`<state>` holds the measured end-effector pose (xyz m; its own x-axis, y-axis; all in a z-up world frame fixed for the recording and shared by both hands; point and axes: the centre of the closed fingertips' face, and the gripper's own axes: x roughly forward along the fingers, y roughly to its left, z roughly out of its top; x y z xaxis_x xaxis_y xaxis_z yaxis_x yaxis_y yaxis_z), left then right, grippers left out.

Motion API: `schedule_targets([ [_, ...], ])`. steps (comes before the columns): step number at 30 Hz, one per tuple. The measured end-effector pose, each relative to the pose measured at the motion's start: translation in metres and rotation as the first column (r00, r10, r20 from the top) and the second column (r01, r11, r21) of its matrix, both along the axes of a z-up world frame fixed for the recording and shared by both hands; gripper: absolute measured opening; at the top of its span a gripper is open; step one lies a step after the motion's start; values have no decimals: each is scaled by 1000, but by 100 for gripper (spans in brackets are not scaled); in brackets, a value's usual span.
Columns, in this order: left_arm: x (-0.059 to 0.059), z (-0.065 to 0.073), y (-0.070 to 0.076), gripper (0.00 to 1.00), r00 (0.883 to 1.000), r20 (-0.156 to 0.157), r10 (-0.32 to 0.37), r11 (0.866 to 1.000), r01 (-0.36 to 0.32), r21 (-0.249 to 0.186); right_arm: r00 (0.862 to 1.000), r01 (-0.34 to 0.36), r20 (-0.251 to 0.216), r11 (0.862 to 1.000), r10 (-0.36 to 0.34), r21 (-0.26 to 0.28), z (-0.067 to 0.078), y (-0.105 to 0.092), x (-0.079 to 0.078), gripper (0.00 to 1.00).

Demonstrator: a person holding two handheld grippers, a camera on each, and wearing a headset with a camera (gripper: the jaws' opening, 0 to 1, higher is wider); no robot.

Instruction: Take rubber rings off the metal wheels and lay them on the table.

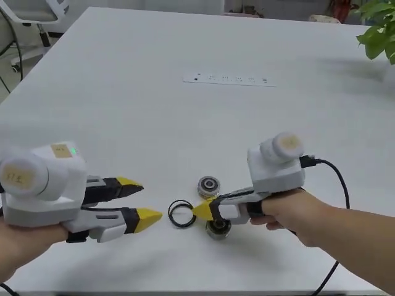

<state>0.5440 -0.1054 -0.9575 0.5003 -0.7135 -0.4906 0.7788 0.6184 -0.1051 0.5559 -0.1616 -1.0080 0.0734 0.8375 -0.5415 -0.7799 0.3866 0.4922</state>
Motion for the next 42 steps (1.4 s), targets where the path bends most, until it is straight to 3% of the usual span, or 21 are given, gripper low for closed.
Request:
schedule_targets([
  [4, 0, 1, 0, 39, 1000, 2, 1, 1000, -1, 1, 999, -6, 39, 1000, 7, -21, 0, -3, 3, 1],
  [13, -1, 6, 0, 39, 1000, 8, 3, 1000, -3, -2, 998, -3, 62, 1000, 3, -12, 6, -6, 4, 8],
  [20, 1, 14, -1, 41, 1000, 16, 1, 1000, -1, -8, 995, 0, 96, 1000, -1, 9, 22, -10, 6, 10],
  [27, 1, 28, -5, 46, 1000, 17, 3, 999, -3, -41, 990, -2, 141, 1000, -2, 30, 41, -19, 4, 11],
  [35, -2, 46, -12, 47, 999, 45, -12, 997, 15, -80, 983, 10, 183, 998, -20, 54, 61, -36, 0, 12],
  [42, -6, 51, -15, 45, 1000, 18, -15, 996, 17, -91, 977, 55, 201, 996, -69, 76, 72, -58, -1, 12],
])
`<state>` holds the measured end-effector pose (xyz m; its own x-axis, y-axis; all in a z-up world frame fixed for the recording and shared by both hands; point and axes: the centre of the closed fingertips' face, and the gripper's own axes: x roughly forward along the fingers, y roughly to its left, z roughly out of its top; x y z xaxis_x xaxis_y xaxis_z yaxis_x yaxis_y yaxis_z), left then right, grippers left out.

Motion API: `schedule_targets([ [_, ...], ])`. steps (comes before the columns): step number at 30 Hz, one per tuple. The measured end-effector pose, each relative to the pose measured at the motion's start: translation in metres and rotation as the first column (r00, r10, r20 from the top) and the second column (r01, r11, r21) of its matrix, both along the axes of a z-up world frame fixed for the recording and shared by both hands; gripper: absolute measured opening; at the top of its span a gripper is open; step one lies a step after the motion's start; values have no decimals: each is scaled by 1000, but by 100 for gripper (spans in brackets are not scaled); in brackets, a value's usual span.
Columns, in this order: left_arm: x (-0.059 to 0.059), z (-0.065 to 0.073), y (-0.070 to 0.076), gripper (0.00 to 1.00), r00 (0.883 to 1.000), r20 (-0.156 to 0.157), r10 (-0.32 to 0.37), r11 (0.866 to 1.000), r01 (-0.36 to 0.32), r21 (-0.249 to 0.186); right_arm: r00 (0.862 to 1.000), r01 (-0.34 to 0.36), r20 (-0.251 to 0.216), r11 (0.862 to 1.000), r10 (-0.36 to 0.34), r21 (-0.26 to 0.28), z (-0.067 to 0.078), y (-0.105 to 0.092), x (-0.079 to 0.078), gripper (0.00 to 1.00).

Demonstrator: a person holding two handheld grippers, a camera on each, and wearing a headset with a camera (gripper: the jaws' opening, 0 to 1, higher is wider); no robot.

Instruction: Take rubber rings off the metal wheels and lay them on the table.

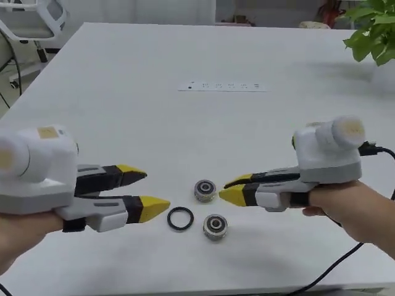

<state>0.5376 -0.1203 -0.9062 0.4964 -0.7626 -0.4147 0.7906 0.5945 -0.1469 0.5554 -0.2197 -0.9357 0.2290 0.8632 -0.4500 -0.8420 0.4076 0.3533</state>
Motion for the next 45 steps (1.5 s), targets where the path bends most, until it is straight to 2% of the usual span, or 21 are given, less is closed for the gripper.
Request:
schedule_targets([
  [4, -3, 3, 0, 45, 1000, -17, 1, 1000, -1, 4, 999, 32, 8, 999, -32, 10, 4, -12, 0, 13],
  [8, -7, 4, -1, 44, 1000, -8, -6, 1000, 6, 21, 998, 61, 14, 998, -61, 15, 6, -23, -3, 15],
  [14, -9, 9, -1, 46, 1000, 7, -3, 1000, 3, -3, 996, 84, 26, 996, -84, 9, 6, -33, -10, 18],
  [20, -15, 9, 0, 47, 1000, 0, -2, 1000, 2, -14, 995, 73, 67, 997, -71, -37, -1, -42, -14, 23],
  [28, -24, 4, 4, 53, 1000, -19, 6, 1000, -6, -22, 993, 50, 110, 995, -41, -82, -9, -49, -23, 31],
  [34, -29, 3, 6, 54, 999, -33, 8, 999, -9, -34, 993, 59, 111, 995, -50, -77, -9, -54, -25, 32],
  [45, -39, 1, 8, 57, 999, -34, 11, 999, -13, -39, 991, 71, 120, 995, -62, -71, -9, -60, -27, 35],
])
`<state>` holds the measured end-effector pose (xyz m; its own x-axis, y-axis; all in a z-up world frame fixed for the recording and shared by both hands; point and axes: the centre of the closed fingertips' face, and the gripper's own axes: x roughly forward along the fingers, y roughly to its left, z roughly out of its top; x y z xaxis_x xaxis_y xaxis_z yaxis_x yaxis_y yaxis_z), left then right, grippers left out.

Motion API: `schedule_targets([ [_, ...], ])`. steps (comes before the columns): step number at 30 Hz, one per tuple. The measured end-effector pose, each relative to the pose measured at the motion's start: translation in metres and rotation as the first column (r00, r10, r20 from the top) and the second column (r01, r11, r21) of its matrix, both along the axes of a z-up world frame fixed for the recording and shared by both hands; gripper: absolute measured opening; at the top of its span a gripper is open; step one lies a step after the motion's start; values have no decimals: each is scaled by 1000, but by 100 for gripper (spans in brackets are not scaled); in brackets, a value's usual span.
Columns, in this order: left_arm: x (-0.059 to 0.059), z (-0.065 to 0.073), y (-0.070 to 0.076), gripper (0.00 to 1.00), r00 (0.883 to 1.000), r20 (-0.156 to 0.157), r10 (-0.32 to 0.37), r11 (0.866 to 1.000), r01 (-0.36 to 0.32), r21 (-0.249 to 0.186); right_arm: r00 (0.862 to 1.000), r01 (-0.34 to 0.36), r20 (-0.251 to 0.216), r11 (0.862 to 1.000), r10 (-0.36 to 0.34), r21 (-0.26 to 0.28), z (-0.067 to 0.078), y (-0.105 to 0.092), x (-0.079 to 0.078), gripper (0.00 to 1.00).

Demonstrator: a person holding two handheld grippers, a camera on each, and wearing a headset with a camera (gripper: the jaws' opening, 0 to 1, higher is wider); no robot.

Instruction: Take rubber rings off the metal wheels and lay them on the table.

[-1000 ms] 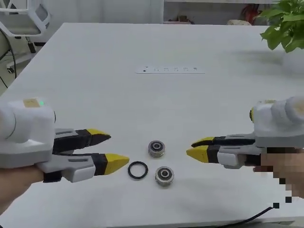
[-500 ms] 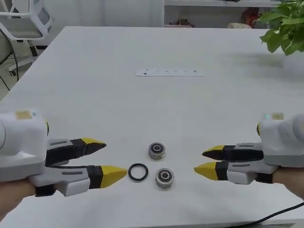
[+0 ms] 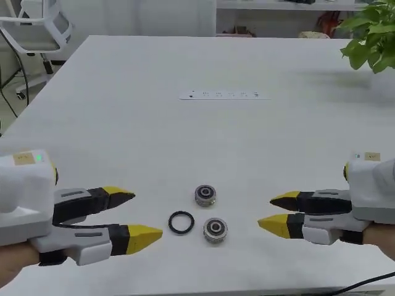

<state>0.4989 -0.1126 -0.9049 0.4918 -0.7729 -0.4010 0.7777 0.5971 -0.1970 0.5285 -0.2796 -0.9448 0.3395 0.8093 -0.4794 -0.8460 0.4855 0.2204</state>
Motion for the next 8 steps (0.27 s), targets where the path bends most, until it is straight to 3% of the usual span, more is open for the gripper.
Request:
schedule_targets([
  [8, -4, -3, 2, 61, 1000, 9, -2, 1000, 2, 25, 1000, -5, 15, 1000, 5, -3, 1, -1, -1, 40],
])
